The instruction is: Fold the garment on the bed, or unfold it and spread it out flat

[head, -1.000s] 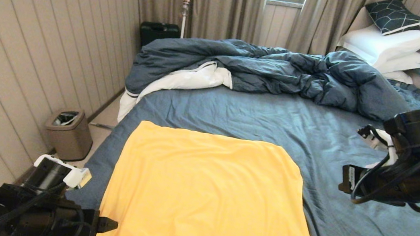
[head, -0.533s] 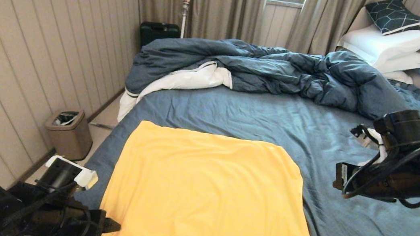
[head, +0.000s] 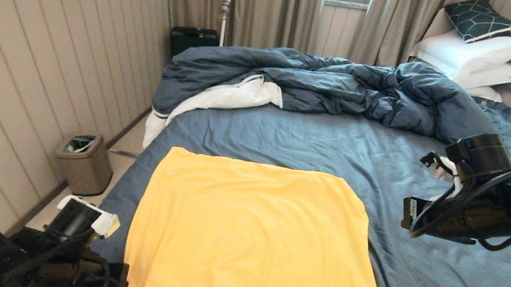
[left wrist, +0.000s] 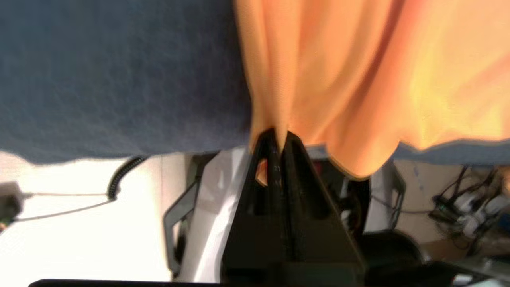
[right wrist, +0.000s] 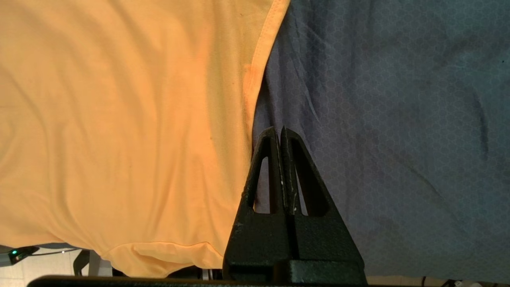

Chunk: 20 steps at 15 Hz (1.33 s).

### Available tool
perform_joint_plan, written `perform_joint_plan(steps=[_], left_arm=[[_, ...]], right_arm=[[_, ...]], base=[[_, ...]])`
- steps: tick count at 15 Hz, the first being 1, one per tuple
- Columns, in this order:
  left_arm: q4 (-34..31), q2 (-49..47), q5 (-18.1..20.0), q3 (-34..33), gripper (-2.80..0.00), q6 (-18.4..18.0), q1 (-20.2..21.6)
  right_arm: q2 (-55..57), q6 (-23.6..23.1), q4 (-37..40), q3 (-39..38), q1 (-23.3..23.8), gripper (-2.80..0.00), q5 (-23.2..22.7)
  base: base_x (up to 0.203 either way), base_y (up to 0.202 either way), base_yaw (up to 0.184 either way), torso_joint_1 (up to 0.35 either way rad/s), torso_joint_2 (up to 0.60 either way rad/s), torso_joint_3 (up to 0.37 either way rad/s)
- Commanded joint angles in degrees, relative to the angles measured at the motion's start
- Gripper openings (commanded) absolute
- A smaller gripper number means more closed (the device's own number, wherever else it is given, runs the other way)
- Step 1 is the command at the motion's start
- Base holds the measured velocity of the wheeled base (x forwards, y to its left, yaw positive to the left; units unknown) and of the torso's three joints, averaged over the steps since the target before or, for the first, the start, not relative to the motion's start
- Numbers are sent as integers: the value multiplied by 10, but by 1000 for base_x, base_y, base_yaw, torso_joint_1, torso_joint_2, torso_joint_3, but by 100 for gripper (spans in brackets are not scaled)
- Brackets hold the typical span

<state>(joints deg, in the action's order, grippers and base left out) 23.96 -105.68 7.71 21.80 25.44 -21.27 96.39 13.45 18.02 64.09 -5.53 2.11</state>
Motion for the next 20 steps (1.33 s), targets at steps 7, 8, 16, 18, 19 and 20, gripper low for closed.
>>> perform_joint_plan(steps=[7, 8, 16, 18, 19, 20], left_arm=[[-1, 21, -9, -3, -280, -37, 70], [-6, 22, -9, -5, -280, -44, 76], [-43, 49, -10, 3, -280, -83, 123], [-44, 47, -9, 4, -280, -103, 151], [-44, 50, -9, 4, -280, -107, 157], [-44, 50, -9, 3, -280, -111, 159]], right_arm=[[4, 1, 0, 0, 0, -280, -1], [5, 1, 0, 1, -1, -280, -1], [11, 1, -18, -5, -1, -280, -2], [13, 1, -18, -5, -2, -280, -3], [14, 1, -18, -5, -2, -280, -3], [14, 1, -18, -6, -2, -280, -3]], base=[[0, 0, 0, 0, 0, 0], [0, 0, 0, 0, 0, 0], [0, 0, 0, 0, 0, 0], [0, 0, 0, 0, 0, 0], [0, 0, 0, 0, 0, 0], [0, 0, 0, 0, 0, 0]])
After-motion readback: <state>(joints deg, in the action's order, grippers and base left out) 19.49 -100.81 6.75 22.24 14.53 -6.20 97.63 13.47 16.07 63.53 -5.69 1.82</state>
